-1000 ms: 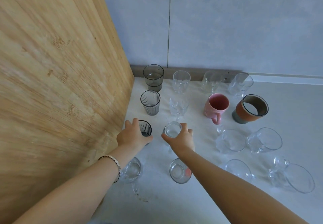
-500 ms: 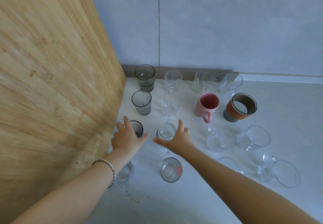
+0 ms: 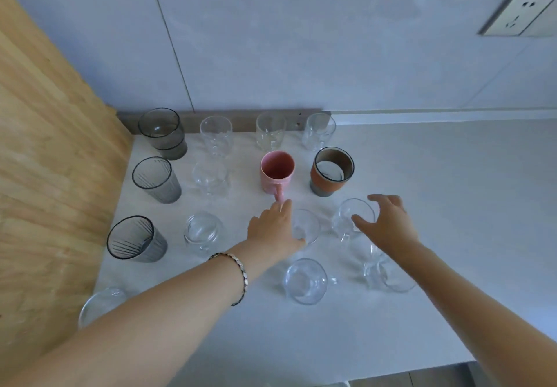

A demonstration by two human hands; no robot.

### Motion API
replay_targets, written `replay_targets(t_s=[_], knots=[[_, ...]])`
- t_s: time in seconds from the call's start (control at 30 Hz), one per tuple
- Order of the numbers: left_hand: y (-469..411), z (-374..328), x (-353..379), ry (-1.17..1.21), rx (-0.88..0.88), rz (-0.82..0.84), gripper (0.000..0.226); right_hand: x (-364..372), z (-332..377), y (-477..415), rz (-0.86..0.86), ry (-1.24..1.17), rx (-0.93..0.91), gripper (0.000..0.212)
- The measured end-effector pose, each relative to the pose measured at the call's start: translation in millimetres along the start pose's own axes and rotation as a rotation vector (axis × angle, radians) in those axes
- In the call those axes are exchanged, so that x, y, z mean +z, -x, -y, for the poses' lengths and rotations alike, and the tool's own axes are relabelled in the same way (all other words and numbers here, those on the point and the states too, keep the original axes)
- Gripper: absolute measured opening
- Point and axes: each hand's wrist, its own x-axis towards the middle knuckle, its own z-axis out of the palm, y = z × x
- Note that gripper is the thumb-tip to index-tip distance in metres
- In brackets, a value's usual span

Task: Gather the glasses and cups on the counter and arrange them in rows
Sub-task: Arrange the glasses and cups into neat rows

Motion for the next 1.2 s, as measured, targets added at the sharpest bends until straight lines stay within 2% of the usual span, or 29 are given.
replay_targets(t_s=[0.07, 0.17, 0.27, 0.37, 0.57, 0.93, 1.07, 1.2], knots=[[-11, -7, 8, 0.038, -0.08, 0.021, 0.088, 1, -12, -14, 0.11, 0.073, 0.12, 0.088], [-21, -13, 14, 0.047, -0.098, 0.041, 0.092, 19, -18, -24, 0.233, 0.045, 0.113, 0.102], [-24, -19, 18, 0.001, -0.072, 0.041, 0.092, 33, -17, -30, 0.187, -0.03, 0.062, 0.093], [-23, -24, 20, -0.004, -0.069, 0.031, 0.081, 35, -18, -29, 0.202, -0.016, -0.008, 0.086], [-15, -17, 20, -0.068, -0.002, 0.109, 0.083, 37, -26, -20, 0.332, 0.05, -0.142, 0.09], [17, 3, 24, -0.134, -0.007, 0.165, 0.078, 46, -34, -2, 0.326, 0.101, -0.166, 0.092], [20, 4, 23, -0.055, -0.185, 0.065, 0.075, 45, -31, -9, 0.322, 0.123, -0.218, 0.093], [17, 1, 24, 0.045, -0.405, 0.002, 0.084, 48, -29, -19, 0.274, 0.095, -0.213, 0.096]])
